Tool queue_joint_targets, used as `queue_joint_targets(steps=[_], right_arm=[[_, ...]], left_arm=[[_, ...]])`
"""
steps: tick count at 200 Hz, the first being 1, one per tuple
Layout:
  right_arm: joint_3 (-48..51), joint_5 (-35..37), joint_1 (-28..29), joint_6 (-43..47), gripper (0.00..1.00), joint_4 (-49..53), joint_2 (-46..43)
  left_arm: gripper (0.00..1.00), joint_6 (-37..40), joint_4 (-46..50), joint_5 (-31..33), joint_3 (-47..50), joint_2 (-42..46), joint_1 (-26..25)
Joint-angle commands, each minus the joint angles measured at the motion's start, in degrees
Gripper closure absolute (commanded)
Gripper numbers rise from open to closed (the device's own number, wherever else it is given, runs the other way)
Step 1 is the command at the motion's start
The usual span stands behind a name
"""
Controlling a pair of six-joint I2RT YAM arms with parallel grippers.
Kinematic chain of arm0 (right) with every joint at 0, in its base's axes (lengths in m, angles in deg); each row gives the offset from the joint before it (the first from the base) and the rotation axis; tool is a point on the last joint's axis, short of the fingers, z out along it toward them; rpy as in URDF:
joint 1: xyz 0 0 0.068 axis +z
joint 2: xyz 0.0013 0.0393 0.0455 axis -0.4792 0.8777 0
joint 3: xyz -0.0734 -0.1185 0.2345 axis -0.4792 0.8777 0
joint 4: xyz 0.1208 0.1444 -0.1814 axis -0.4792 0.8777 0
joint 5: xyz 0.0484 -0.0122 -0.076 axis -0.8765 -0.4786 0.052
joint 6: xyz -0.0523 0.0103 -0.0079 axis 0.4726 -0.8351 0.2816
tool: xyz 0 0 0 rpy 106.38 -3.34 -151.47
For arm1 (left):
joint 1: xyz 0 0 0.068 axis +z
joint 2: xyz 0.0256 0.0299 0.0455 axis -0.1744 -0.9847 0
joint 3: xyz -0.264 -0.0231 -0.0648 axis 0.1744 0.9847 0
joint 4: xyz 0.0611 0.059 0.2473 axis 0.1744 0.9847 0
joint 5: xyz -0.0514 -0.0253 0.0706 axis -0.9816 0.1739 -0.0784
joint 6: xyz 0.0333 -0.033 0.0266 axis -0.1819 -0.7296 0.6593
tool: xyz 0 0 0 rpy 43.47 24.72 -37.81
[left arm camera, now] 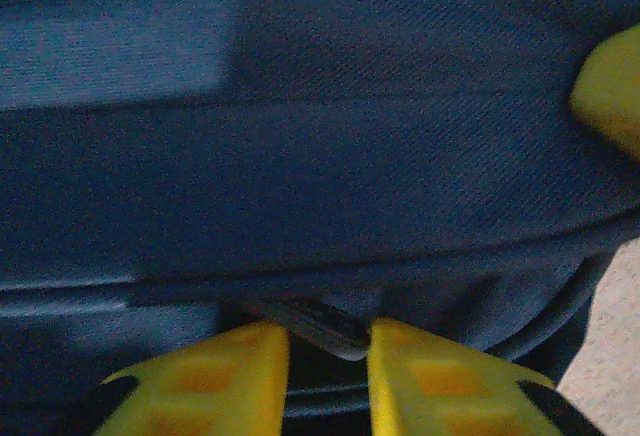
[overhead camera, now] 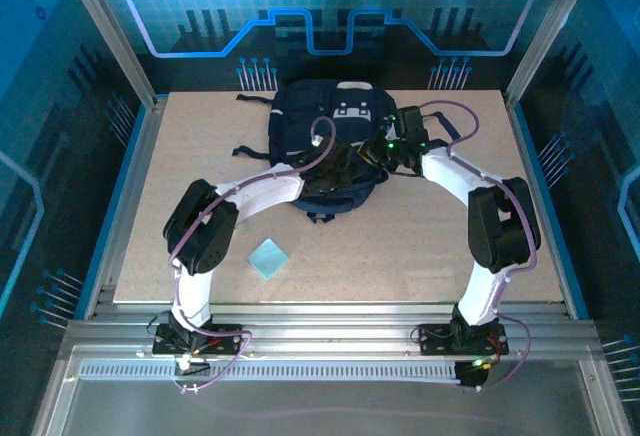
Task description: Pack the student bag
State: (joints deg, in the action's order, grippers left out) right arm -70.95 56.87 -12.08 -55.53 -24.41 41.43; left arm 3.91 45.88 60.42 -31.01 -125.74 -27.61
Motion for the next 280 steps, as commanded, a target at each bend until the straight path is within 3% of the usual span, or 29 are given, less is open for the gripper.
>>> queue_joint_targets(steps=[1,41,105,165,214,252,267,280], right_arm=[[-0.9,-1.1,-1.9,1.6,1.00,-4.0,-4.8],[-2.1,-1.4,-1.9,2.0,1.00,-3.6,-4.6],[-2.3,-1.2,-1.8,1.9,1.00,-3.3,-4.7],[-2.2,-1.7,-1.4,1.7,1.00,-3.4,-5.2],[-2.2,-1.4,-1.4,1.8,1.00,-3.1,-5.8],[-2.3,-1.2,-1.4,2.1,1.00,-2.4,-6.0],[-2.3,-1.3,-1.3,2.1,1.00,-2.4,-6.0],[-2.4,-1.3,-1.4,2.0,1.00,-2.2,-5.9]], left_arm=[[0.66,2.6,7.1,4.3,4.6,5.5,2.3],[0.55,3.6,8.1,6.1,8.1,11.5,3.4],[0.35,3.3,1.9,-4.4,4.1,10.2,2.4],[0.39,19.7,6.0,-4.9,-1.9,1.9,2.7],[0.39,23.7,5.9,-5.5,-3.3,-1.4,4.6],[0.38,28.2,3.8,-2.5,-5.0,-3.5,4.7],[0.42,29.6,2.5,-2.9,-5.5,-4.7,4.7],[0.54,30.3,2.3,-3.0,-6.5,-5.9,4.7]])
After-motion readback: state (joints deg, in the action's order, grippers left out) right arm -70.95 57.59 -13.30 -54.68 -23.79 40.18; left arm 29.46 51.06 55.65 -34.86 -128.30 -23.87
